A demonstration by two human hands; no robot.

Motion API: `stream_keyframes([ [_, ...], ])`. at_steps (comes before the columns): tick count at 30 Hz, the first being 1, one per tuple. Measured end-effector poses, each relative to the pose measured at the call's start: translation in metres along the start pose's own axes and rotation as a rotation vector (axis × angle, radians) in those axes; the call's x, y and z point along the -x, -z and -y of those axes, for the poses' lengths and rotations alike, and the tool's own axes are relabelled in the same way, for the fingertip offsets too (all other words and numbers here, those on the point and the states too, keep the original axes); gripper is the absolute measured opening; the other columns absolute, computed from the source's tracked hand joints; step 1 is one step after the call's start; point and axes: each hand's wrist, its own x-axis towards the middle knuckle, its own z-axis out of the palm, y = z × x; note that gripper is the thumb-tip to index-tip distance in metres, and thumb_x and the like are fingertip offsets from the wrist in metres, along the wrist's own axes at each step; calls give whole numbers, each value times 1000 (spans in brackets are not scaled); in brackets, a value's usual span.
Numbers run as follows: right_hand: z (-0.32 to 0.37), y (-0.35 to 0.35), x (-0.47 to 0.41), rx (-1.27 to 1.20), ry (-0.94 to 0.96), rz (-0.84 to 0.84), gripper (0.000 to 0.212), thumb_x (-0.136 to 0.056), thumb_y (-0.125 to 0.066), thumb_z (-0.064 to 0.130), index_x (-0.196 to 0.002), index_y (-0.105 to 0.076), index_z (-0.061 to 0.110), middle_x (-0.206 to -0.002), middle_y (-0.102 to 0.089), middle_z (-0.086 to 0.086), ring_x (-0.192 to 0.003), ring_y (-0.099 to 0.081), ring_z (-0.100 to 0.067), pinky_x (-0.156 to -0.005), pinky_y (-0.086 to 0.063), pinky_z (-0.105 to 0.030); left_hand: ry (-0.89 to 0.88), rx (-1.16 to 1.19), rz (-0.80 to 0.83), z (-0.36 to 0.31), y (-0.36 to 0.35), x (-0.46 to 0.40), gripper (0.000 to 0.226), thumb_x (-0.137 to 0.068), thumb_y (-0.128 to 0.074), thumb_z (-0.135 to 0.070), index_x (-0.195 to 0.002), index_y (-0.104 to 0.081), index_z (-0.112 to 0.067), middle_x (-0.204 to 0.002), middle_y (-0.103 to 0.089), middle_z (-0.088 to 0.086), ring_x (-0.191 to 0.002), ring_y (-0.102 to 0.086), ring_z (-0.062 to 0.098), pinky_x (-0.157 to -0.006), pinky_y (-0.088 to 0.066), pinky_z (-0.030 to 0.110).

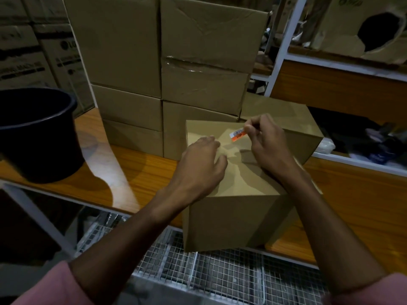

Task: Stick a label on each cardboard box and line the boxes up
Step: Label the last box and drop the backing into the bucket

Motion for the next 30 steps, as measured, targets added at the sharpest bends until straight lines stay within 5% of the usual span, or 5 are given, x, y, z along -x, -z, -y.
stream_keyframes([
  [8, 60, -44, -32, -80, 240, 72, 4, -102, -54, 17, -100, -58, 17, -99, -52, 1, -83, -48, 2, -71, -38, -6, 125, 67, -374, 28, 39, -14, 37, -91, -71, -36, -120, -62, -15, -106, -67, -1, -96, -63, 13, -86, -56, 41],
  [14, 123, -93, -71, -74, 329, 117, 8, -100, -56, 14, -96, -55, 20, -97, -52, 3, -82, -47, 0, -71, -35, -4, 246, 105, -429, 96, 104, -7, 10, -93, -70, -31, -96, -67, -21, -84, -63, -13, -73, -58, -2, -61, -41, 14],
  [19, 190, -155, -111, -64, 337, 163, 8, -101, -56, 16, -96, -56, 22, -97, -53, 6, -82, -48, 3, -70, -36, -4, 337, 202, -455, 171, 169, -1, 9, -93, -68, -31, -91, -70, -22, -83, -69, -9, -79, -65, 4, -72, -59, 33],
  [24, 242, -239, -141, -121, 286, 147, 8, -99, -58, 17, -93, -63, 14, -96, -59, 1, -79, -48, -3, -67, -36, -7, 380, 62, -538, 232, 225, 15, 12, -95, -65, -33, -94, -68, -22, -79, -62, -16, -77, -61, 4, -74, -55, 33],
  [30, 278, -338, -167, -49, 185, 207, 15, -100, -57, 26, -87, -61, 20, -98, -59, -4, -92, -55, -20, -80, -46, -38, 437, -238, -538, 316, 258, 17, 13, -96, -60, -33, -96, -62, -21, -89, -65, -1, -86, -62, 22, -80, -54, 45],
])
